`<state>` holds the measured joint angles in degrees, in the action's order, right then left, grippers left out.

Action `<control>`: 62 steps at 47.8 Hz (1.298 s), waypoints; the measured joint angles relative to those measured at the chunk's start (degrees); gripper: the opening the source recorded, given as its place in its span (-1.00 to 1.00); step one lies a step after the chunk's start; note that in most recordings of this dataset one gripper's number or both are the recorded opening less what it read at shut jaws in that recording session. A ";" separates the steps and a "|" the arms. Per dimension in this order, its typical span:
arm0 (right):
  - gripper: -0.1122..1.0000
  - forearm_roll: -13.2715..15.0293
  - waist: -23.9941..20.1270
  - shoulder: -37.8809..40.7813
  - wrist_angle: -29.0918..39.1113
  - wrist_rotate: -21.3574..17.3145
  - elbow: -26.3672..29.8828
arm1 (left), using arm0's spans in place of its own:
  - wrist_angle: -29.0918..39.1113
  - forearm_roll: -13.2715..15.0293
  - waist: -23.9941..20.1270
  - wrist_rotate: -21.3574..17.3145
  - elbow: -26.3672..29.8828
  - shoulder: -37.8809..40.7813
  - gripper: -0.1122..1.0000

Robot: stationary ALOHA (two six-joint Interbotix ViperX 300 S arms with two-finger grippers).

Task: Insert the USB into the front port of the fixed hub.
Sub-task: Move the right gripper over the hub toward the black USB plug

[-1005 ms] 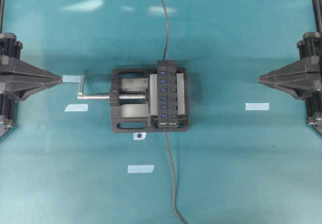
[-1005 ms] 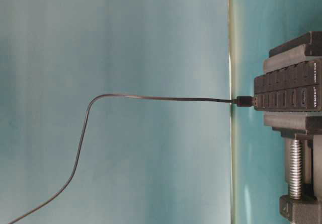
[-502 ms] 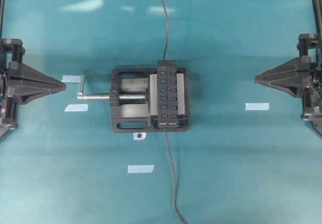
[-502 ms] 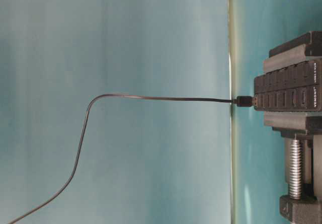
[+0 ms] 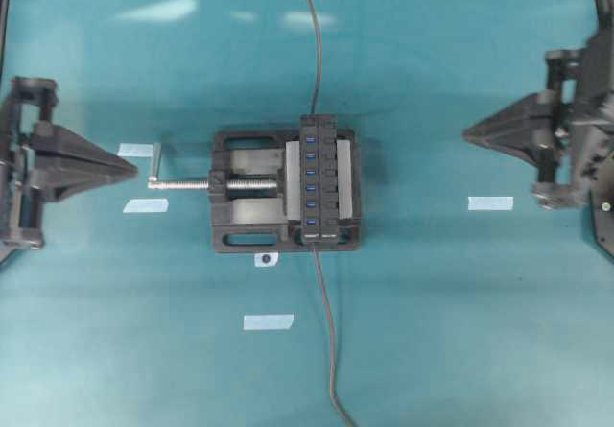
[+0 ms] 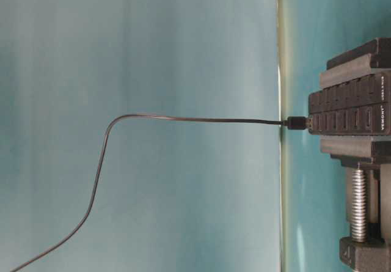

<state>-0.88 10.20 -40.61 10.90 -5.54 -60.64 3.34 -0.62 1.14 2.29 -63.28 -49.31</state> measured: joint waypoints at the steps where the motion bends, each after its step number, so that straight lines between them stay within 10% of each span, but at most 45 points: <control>1: -0.84 0.35 0.35 0.88 0.00 0.00 0.35 | 0.09 0.09 0.09 0.00 0.09 0.35 -0.80; 62: -0.84 1.76 2.64 34.01 5.19 8.09 23.20 | 0.97 0.00 0.26 0.00 1.05 1.58 -0.80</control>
<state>0.88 12.83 -6.59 16.08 2.55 -37.44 4.31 -0.62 1.41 2.29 -62.23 -47.72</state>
